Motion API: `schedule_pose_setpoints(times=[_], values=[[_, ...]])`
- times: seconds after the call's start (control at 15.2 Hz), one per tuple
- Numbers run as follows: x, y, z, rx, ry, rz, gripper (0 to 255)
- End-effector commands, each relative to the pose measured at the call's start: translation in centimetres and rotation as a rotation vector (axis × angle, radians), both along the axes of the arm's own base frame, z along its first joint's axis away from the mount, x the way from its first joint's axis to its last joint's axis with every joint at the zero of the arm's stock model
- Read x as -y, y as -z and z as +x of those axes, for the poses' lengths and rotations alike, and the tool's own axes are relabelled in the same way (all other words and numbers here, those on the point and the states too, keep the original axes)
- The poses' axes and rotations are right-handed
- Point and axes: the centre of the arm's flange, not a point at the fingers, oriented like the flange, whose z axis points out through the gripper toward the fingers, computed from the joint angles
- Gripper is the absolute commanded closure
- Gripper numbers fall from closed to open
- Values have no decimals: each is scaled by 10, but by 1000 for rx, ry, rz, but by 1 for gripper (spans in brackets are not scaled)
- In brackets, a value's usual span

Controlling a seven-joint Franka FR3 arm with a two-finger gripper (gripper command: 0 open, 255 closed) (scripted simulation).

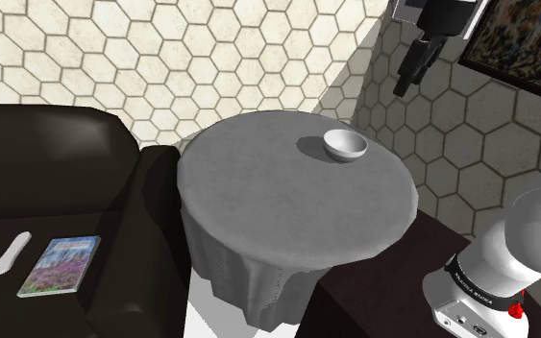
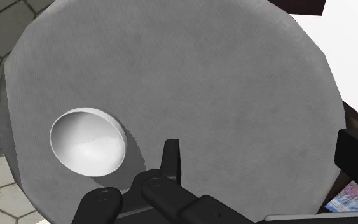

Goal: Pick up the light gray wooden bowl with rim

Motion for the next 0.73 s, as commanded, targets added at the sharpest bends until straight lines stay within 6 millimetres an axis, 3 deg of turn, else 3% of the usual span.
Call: schedule_pose_setpoints(times=[0.0,0.66], values=[[0,0,0,0,0,0,0],[54,99,66,8,-4,-9,0]])
